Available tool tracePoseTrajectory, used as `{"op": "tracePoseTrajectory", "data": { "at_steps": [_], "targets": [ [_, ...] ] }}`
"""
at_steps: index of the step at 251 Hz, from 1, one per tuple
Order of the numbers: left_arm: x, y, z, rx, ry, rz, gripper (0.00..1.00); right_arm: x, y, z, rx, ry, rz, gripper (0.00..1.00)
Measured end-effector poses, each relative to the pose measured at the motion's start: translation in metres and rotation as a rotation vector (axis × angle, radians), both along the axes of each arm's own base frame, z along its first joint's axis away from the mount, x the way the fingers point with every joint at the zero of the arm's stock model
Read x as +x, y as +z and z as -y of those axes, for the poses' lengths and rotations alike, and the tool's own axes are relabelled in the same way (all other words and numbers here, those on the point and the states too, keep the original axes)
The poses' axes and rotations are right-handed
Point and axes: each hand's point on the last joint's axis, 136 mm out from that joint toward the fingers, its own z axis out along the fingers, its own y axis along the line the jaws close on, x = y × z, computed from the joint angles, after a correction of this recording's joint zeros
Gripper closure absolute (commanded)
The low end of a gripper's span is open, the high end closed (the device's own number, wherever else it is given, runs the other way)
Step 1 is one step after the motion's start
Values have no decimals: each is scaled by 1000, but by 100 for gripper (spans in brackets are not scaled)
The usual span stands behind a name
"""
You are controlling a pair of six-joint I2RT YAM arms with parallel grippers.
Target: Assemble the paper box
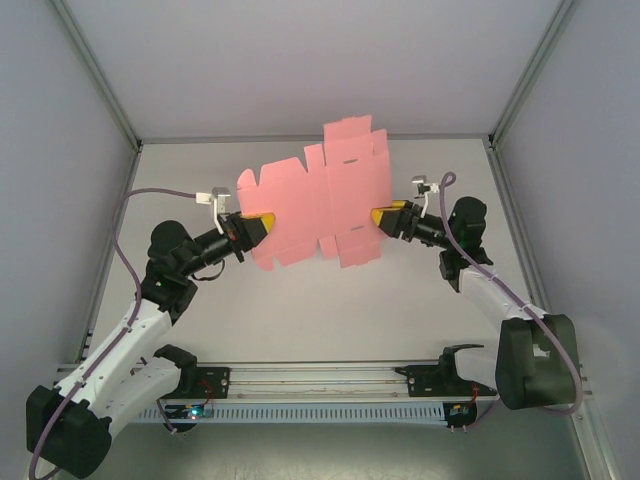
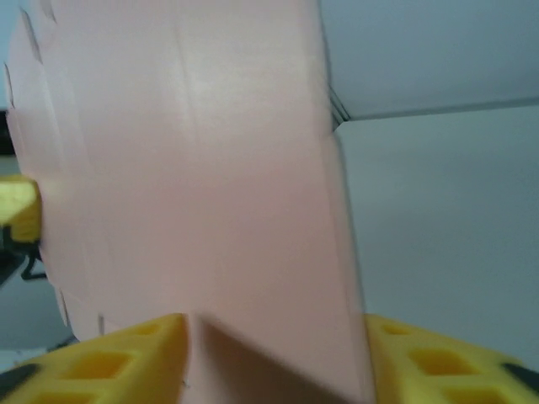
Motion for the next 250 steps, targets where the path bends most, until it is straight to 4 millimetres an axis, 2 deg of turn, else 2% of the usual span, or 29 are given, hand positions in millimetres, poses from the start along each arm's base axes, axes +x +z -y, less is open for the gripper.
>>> {"op": "tracePoseTrajectory", "data": {
  "at_steps": [19, 69, 94, 102, 107, 111, 115, 126, 140, 180, 198, 225, 250],
  "targets": [
    [4, 0, -3, -2, 29, -3, 100, 3, 4, 1, -3, -10, 8, 72],
    [19, -10, -12, 4, 129, -45, 100, 6, 15, -1, -23, 4, 30, 88],
    [24, -17, -15, 8, 160, -68, 100, 5, 16, -2, -30, 14, 36, 100],
    [25, -18, -16, 10, 168, -75, 99, 5, 15, -3, -32, 16, 36, 100],
    [26, -20, -16, 12, 173, -81, 93, 5, 15, -3, -33, 18, 34, 100],
    [27, -21, -17, 14, 176, -84, 84, 5, 15, -3, -34, 18, 33, 100],
    [28, -22, -17, 15, 181, -90, 72, 5, 15, -3, -36, 18, 33, 100],
    [30, -26, -19, 22, 198, -104, 30, 5, 14, -3, -39, 19, 26, 100],
    [34, -33, -23, 34, 235, -135, 1, 6, 13, -3, -47, 15, 14, 100],
    [49, -72, -49, 135, 424, -295, 0, 10, 14, -2, -105, 13, 18, 100],
    [53, -82, -65, 197, 517, -349, 0, 10, 12, -2, -145, 20, 16, 100],
    [55, -84, -88, 282, 643, -388, 0, 7, 9, -3, -209, 45, 15, 100],
    [55, -75, -104, 335, 726, -389, 0, -1, 8, -7, -299, 85, 30, 100]
  ]
}}
